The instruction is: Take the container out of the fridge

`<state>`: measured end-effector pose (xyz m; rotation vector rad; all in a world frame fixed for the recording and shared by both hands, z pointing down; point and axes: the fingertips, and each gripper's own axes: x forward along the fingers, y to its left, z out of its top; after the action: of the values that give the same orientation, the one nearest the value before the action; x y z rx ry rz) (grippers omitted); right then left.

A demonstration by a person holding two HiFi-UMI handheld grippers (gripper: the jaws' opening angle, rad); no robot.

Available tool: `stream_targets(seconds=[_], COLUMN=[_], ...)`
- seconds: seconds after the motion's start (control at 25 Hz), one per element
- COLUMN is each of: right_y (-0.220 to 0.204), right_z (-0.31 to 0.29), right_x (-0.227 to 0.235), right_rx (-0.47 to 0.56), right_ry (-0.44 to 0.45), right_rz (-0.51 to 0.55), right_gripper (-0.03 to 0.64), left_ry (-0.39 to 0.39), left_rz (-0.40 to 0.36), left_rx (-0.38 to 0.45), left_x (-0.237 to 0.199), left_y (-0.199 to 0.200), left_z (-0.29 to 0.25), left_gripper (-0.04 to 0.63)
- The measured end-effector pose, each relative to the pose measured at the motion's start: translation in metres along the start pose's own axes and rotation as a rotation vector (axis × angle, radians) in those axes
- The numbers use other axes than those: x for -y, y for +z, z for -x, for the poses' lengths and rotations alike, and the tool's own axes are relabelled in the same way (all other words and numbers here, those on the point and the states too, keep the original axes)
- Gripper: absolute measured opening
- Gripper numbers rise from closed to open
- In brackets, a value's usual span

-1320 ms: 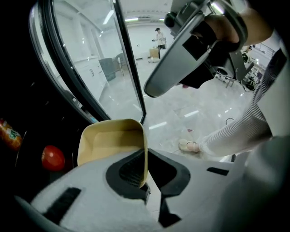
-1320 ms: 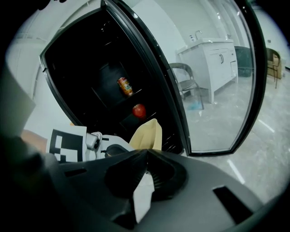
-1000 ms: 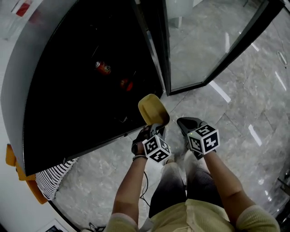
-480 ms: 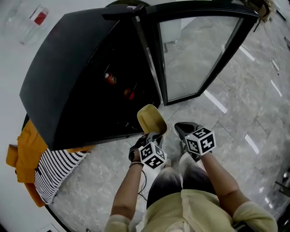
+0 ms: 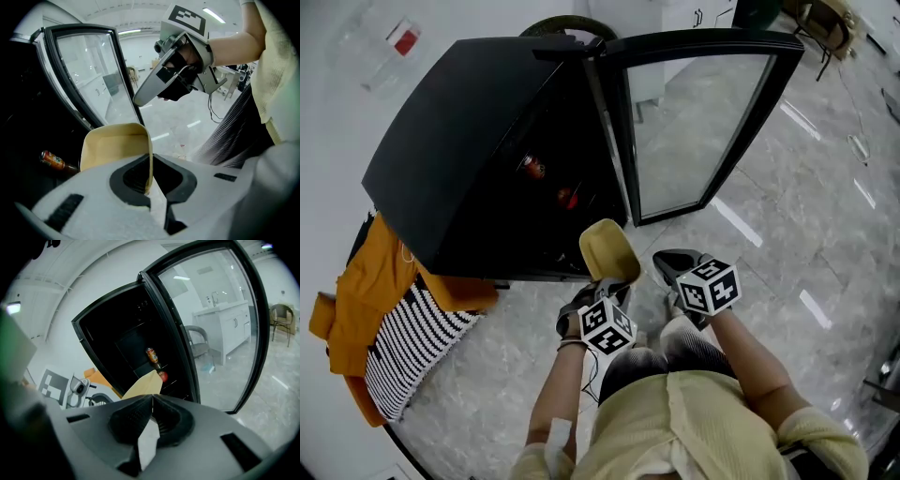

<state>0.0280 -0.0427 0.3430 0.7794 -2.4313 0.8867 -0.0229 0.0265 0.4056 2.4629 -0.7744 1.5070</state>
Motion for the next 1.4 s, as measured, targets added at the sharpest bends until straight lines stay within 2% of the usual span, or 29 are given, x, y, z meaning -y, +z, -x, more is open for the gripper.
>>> stream_targets(seconds=[0.16,0.48,0.96,1.4], right_y=[0.01,0.023,0.014,-0.001], right_z=[0.012,0.03,0.052,0.061], right_x=[-0.007,-0.03,-0.047,-0.057], right_rx=[0.023,0.065,0.119,0.127], right_ry=[0.009,0.015,-0.017,-0.021], right_rz=[0.017,0.059,0.055,0.054], right_gripper=[0.029,0.029,0.028,0.028], left_ry=[0.036,0.047,0.073,0.057], left_rz=[-0.006,-0.03,-0.026,-0.007], left_rx=[0.012,0.011,0.005,-0.019], left_x=[0.0,0.01,0.028,0.053], left_y=[0.006,0.009,-0.002,-0.021], left_z=[0.017,0.039,0.066,0.072], left_gripper=[0.032,0.032,0.032,0.032])
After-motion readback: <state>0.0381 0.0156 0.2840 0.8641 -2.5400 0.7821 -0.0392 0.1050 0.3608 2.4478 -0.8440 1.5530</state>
